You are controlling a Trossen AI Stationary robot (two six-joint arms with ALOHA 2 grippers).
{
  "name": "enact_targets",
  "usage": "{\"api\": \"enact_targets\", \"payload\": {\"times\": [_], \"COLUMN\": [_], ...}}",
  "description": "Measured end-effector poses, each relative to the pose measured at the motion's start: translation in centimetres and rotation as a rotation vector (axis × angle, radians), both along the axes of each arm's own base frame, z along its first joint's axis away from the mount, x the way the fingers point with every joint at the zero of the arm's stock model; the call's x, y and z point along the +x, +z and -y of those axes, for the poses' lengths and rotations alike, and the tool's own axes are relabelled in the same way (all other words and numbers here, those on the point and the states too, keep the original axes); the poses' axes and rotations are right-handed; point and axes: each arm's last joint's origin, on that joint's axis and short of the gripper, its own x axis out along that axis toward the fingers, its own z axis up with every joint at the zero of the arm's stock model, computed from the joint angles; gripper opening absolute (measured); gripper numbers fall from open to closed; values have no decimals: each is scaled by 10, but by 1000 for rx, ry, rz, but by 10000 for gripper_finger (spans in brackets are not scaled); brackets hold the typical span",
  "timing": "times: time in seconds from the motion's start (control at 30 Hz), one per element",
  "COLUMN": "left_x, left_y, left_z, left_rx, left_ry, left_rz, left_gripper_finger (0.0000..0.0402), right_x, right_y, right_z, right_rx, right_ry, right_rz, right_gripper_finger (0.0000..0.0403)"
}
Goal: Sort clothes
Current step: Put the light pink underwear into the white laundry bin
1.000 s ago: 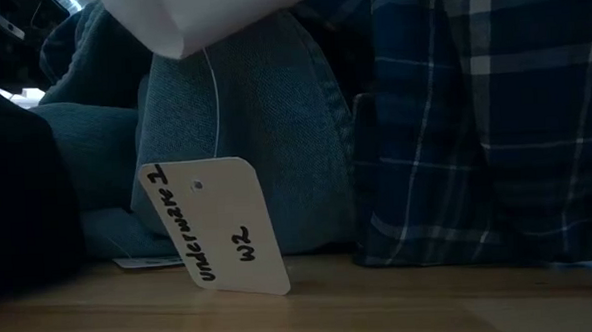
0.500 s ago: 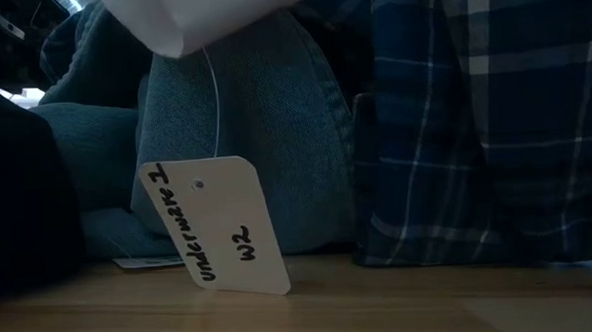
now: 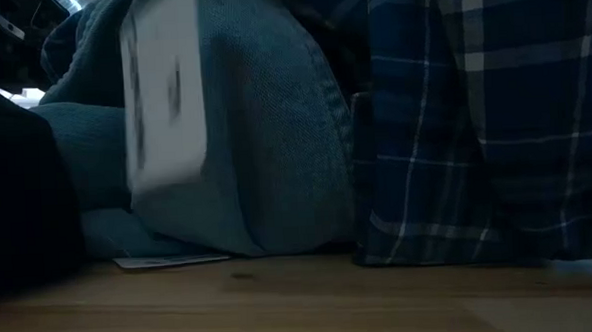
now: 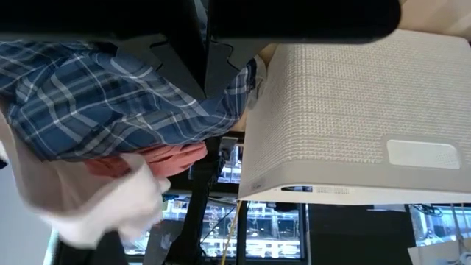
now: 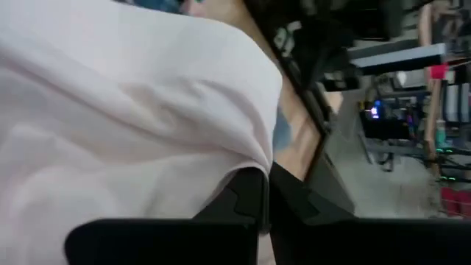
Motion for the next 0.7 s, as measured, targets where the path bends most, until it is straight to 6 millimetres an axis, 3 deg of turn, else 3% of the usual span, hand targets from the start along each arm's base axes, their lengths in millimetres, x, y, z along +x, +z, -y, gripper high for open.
{"api": "enact_targets", "payload": {"times": [0.47, 0.7], "left_x": [0, 0], "left_y": [0, 0], "left_z": [0, 0], "left_rx": [0, 0], "left_ry": [0, 0], "left_rz": [0, 0], "left_gripper_finger": [1, 1], "right_x": [-19, -28], "right_y": [53, 65], "right_z": [19, 60], "right_rx": [-239, -344], "right_ry": [-140, -273], "right_rz": [73, -13], "right_gripper_finger": [32, 32]}}
